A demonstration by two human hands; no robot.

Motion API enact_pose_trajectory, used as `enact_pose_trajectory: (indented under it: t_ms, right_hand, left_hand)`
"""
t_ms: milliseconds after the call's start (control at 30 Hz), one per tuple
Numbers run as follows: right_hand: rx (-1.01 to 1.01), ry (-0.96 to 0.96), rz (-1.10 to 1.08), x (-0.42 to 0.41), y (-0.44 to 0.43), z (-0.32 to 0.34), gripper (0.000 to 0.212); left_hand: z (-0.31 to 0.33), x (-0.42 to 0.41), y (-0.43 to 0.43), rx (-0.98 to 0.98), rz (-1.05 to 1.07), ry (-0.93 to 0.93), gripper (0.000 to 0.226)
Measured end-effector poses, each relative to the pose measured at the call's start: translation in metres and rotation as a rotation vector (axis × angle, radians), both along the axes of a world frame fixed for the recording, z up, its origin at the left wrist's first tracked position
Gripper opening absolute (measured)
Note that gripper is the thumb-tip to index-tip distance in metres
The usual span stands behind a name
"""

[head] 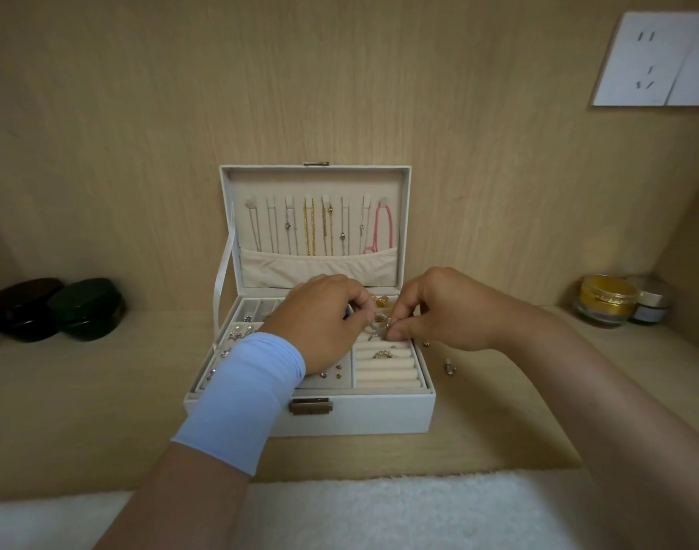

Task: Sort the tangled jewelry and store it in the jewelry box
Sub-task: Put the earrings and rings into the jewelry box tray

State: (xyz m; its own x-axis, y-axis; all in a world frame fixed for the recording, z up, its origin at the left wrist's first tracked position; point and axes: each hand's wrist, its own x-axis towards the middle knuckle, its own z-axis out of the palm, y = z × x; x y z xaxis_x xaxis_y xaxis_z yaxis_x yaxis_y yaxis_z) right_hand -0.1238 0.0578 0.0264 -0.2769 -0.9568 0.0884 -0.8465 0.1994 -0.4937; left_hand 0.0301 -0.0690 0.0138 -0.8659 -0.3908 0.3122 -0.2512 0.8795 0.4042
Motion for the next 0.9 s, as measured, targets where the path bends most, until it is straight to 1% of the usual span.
enact_pose_trajectory:
  t_ms: [133, 200, 267, 333, 500, 567, 633, 767, 833, 900]
  right_hand:
    - [-0.08, -0.011, -0.033, -0.004, 0.007, 0.01, 0.004]
    - [-0.043, -0.033, 0.003, -0.004, 0.012, 0.015, 0.008]
    - [0.044, -0.031, 0.054, 0.001, 0.011, 0.015, 0.014]
    - [0.098, 0.053, 0.069, 0.006, 0.006, 0.01, 0.02]
    - [0.087, 0.287, 0.116, 0.01, -0.001, 0.005, 0.025]
    - [0.091, 0.322, 0.149, 0.011, -0.002, 0.007, 0.026]
    - [0.12, 0.363, 0.171, 0.013, -0.004, 0.01, 0.025]
    - [0.208, 0.533, 0.217, 0.017, -0.01, 0.019, 0.02]
    - [0.208, 0.62, 0.245, 0.019, -0.013, 0.02, 0.019]
    - [0.197, 0.664, 0.254, 0.02, -0.013, 0.02, 0.019]
  left_hand:
    - [0.003, 0.002, -0.003, 0.185, 0.062, 0.116, 0.008]
    - [0.005, 0.004, -0.006, 0.221, 0.077, 0.146, 0.01]
    - [0.006, 0.005, -0.007, 0.222, 0.087, 0.148, 0.011]
    - [0.006, 0.005, -0.007, 0.217, 0.087, 0.142, 0.01]
    - [0.003, 0.004, -0.007, 0.241, 0.054, 0.133, 0.01]
    - [0.003, 0.005, -0.008, 0.254, 0.049, 0.141, 0.01]
    - [0.004, 0.005, -0.01, 0.261, 0.052, 0.155, 0.011]
    - [0.005, 0.004, -0.011, 0.264, 0.047, 0.16, 0.012]
    - [0.005, 0.005, -0.011, 0.271, 0.05, 0.149, 0.011]
    - [0.005, 0.007, -0.013, 0.292, 0.052, 0.141, 0.011]
